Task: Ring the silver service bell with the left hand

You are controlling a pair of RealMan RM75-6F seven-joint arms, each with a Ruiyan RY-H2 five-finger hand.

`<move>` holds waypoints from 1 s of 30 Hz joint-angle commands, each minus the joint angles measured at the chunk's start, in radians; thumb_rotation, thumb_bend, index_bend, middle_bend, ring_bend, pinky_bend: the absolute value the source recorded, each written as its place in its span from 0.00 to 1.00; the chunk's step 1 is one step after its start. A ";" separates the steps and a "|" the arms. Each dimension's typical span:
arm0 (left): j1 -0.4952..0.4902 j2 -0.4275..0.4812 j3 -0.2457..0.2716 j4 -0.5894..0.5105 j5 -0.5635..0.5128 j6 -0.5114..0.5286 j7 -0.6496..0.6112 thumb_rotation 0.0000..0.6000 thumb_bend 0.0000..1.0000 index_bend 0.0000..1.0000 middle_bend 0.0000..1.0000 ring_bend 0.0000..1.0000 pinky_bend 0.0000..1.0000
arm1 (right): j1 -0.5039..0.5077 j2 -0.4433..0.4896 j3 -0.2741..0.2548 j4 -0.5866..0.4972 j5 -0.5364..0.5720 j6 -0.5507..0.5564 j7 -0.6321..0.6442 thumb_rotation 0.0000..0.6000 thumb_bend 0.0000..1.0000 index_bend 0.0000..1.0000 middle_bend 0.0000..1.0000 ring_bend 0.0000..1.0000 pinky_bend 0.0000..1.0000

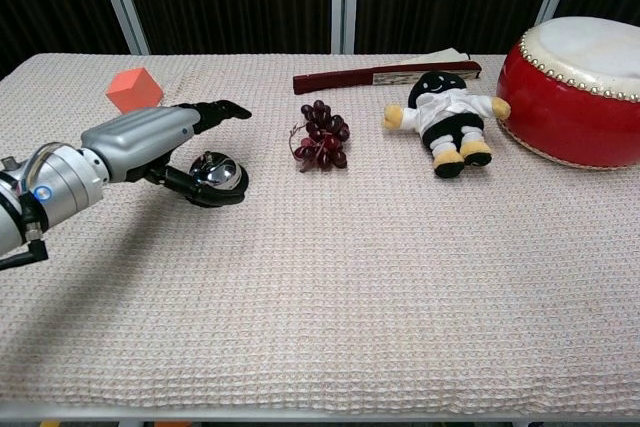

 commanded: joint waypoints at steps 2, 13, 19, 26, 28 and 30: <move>0.007 -0.011 0.029 0.011 -0.016 -0.041 0.010 0.42 0.00 0.01 0.00 0.00 0.00 | 0.001 -0.001 0.000 0.002 0.001 -0.002 0.000 1.00 0.27 0.00 0.00 0.00 0.00; 0.006 -0.010 0.007 0.006 0.022 0.042 -0.004 0.42 0.00 0.01 0.00 0.00 0.00 | -0.002 -0.001 0.004 0.011 0.005 0.002 0.016 1.00 0.27 0.00 0.00 0.00 0.00; 0.089 0.124 -0.007 -0.183 0.019 0.196 0.074 0.42 0.00 0.01 0.00 0.00 0.00 | -0.001 -0.002 0.001 0.012 -0.004 0.005 0.018 1.00 0.27 0.00 0.00 0.00 0.00; 0.287 0.326 0.096 -0.399 0.033 0.414 0.208 0.42 0.00 0.01 0.00 0.00 0.00 | -0.003 -0.004 0.004 0.006 -0.010 0.020 0.033 1.00 0.27 0.00 0.00 0.00 0.00; 0.345 0.374 0.123 -0.440 0.029 0.469 0.215 0.41 0.00 0.01 0.00 0.00 0.00 | -0.001 -0.008 0.001 0.011 -0.012 0.014 0.035 1.00 0.27 0.00 0.00 0.00 0.00; 0.386 0.409 0.138 -0.462 0.025 0.509 0.218 0.41 0.00 0.01 0.00 0.00 0.00 | 0.000 -0.011 -0.001 0.014 -0.015 0.013 0.036 1.00 0.27 0.00 0.00 0.00 0.00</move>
